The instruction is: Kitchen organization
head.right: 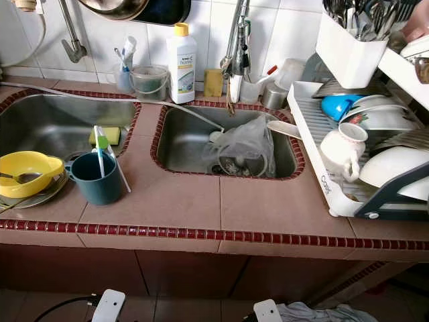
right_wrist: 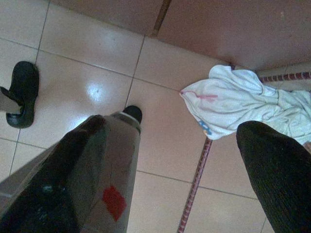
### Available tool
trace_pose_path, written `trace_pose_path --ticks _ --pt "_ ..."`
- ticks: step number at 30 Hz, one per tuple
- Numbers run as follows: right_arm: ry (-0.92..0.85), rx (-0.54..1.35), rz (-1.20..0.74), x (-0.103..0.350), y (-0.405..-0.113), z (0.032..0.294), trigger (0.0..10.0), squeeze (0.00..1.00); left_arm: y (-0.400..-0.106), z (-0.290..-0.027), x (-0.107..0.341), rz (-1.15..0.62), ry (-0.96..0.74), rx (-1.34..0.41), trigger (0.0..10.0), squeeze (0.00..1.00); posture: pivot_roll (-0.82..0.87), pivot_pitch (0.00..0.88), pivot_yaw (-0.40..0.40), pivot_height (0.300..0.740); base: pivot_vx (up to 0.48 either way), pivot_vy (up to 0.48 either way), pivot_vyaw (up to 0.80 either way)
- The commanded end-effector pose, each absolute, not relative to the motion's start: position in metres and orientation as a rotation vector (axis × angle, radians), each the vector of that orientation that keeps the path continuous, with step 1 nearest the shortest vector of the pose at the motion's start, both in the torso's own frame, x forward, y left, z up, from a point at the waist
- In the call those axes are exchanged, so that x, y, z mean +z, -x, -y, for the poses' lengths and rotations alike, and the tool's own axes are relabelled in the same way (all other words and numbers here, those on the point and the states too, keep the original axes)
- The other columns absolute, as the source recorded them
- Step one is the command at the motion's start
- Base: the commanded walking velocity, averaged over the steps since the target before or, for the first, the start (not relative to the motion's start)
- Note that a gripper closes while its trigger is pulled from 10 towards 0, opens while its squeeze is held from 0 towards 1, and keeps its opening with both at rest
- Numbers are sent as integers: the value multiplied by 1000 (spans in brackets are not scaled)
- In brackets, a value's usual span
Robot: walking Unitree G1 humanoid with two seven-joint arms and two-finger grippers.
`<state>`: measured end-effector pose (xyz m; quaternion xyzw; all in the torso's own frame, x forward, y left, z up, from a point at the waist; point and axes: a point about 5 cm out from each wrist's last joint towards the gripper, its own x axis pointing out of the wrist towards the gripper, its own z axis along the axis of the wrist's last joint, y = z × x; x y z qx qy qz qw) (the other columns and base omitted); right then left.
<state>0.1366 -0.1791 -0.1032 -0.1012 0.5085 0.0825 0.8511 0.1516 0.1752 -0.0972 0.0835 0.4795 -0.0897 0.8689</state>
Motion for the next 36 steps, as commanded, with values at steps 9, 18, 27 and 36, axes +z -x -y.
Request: trace_pose_path --ticks 9,18,27,36 --pt "215 163 -1093 -105 -132 182 10000 0 -142 -172 -102 -1058 -189 -200 10000 0 152 0 -65 740 0 0 0" --pt "218 171 -1094 -105 -133 177 10000 0 -142 -173 -102 -1061 -198 -205 10000 0 157 0 -62 740 0 0 0" --pt "215 170 -1099 -106 -131 177 10000 0 -138 -175 -103 -1071 -203 -201 10000 0 156 0 -57 740 0 0 0" --pt "211 164 -1103 -106 -128 180 10000 0 -135 -175 -104 -1075 -208 -207 10000 0 154 0 -55 740 0 0 0"
